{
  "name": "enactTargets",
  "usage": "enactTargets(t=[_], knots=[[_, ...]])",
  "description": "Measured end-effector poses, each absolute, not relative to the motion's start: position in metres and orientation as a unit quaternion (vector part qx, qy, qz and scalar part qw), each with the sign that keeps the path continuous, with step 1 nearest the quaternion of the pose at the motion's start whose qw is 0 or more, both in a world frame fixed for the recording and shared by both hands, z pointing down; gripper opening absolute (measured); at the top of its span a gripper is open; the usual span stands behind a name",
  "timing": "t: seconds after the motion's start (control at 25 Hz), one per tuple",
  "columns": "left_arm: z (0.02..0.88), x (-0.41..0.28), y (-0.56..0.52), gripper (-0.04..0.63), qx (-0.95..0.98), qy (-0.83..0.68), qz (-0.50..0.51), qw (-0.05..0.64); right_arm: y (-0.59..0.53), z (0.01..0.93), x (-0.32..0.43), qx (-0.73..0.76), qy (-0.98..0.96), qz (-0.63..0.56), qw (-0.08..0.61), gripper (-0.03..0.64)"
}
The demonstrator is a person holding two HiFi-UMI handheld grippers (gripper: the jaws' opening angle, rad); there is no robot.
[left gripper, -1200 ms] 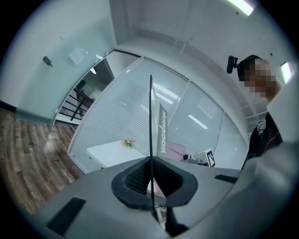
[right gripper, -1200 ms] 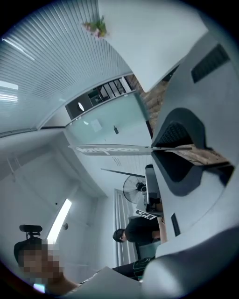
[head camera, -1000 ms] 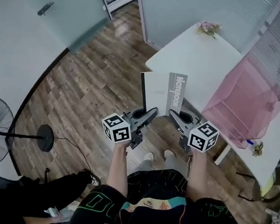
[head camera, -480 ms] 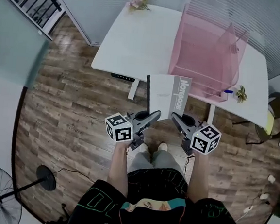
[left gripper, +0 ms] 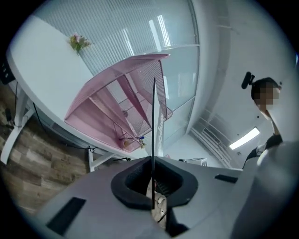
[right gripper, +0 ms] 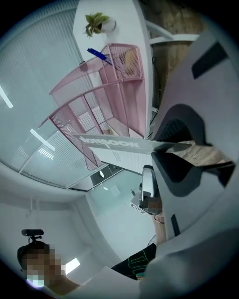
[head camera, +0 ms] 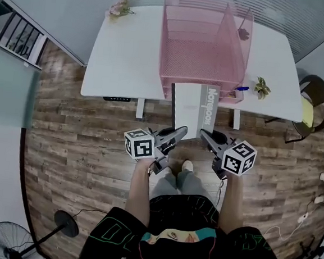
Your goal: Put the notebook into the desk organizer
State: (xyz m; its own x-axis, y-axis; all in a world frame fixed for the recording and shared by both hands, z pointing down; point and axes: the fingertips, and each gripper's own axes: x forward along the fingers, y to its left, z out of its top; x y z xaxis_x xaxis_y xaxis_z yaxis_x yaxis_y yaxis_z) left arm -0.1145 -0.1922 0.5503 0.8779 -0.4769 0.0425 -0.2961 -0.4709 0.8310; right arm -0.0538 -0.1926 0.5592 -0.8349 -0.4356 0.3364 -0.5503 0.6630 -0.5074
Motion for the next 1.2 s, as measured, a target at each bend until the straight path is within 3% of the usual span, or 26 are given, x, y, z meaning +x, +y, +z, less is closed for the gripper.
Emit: enactTargets(t=[0.32,0.64,0.92,1.04,1.2], knots=[[0.54,-0.111,-0.217,0.005,0.837,-0.21,-0.125,0.489,-0.215,0.544,-0.046,0.293,-0.913,0.271,0.083,0.072],[0.519,-0.124,-0.253,0.029,0.825,-0.231,-0.173,0.485,-0.238,0.525,-0.042,0.335,-0.912,0.206,0.115,0.204],[0.509,-0.118,-0.266,0.071,0.811,-0.222,-0.176,0.512,-0.237,0.518,-0.034,0.348,-0.908,0.14,0.186,0.202],[0.502,-0.118,-0.273,0.077,0.823,-0.227,-0.164,0.493,-0.232,0.523,-0.037,0.333,-0.907,0.141,0.216,0.192],[0.499,-0.119,-0.285,0.08,0.832,-0.233,-0.146,0.482,-0.229,0.516,-0.053,0.295,-0.922,0.127,0.214,0.062]])
